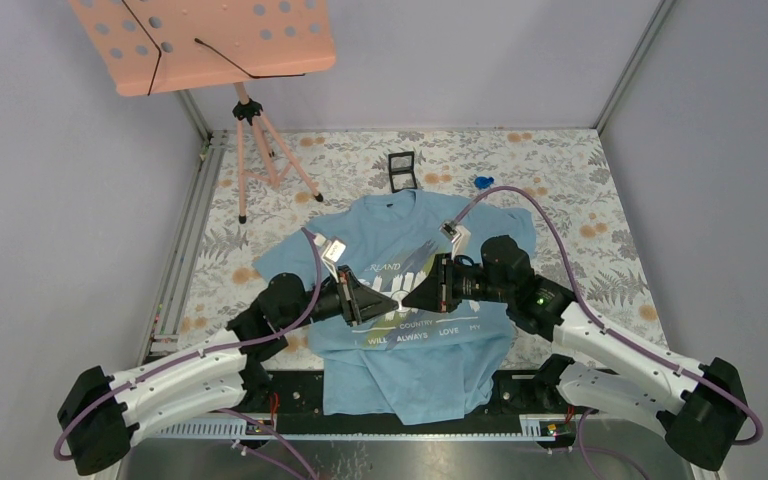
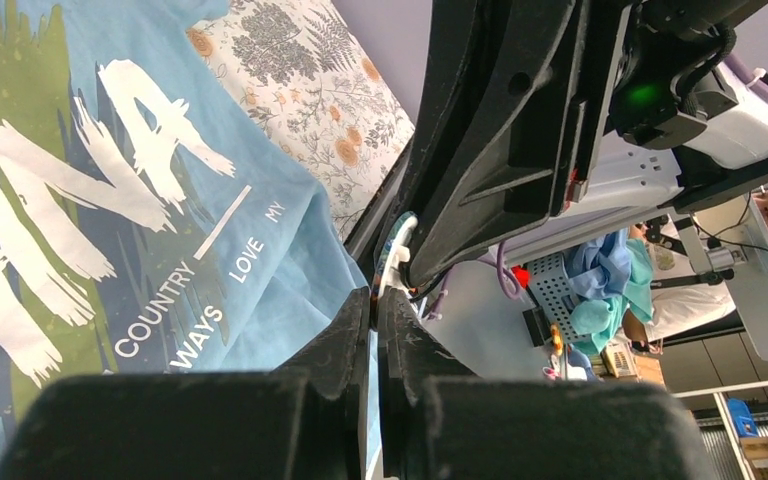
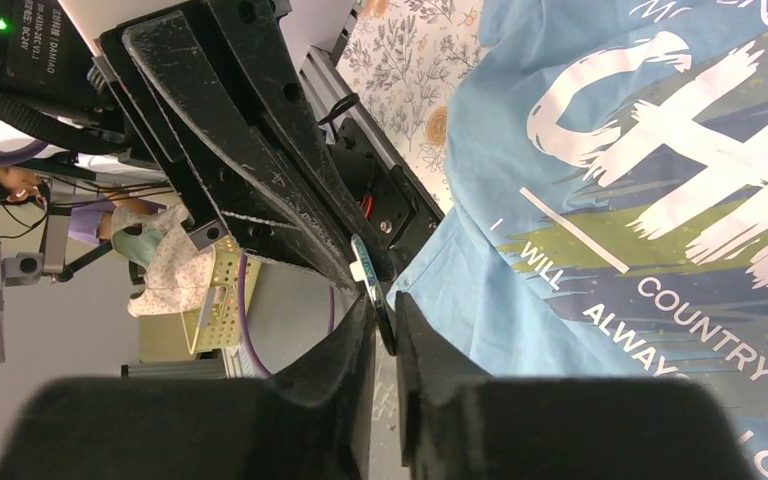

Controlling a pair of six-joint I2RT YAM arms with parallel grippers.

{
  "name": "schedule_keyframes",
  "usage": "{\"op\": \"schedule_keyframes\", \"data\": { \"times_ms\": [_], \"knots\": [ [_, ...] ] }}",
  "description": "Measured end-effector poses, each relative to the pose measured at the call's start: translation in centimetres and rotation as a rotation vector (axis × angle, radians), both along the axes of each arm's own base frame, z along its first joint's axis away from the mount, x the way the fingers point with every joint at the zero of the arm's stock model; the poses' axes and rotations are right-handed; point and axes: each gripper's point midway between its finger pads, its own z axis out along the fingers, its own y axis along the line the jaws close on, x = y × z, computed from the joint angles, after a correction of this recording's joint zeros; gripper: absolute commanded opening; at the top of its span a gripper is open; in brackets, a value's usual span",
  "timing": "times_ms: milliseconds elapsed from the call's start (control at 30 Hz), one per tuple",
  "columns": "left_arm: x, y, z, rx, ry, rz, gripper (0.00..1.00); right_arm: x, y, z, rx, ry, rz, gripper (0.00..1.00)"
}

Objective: Pin the brooch onto the clothing

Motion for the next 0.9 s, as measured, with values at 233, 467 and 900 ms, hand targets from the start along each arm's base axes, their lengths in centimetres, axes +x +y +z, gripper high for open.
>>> {"op": "schedule_keyframes", "data": {
  "times_ms": [233, 467, 900],
  "knots": [
    [0.9, 0.4, -0.1, 0.031, 0.000, 0.072, 0.00, 0.4, -1.6, 2.3, 0.029, -0.094, -0.082, 0.57],
    [4.1, 0.3, -2.9, 0.153, 0.059, 0.174, 0.00, 3.2, -5.7, 4.4, -0.072, -0.176, -0.328, 0.66],
    [14.6, -0.3, -3.2, 0.267, 0.050, 0.366, 0.00, 12.5, -14.5, -8.0, -0.679, 0.049, -0.672, 0.75]
  ]
}}
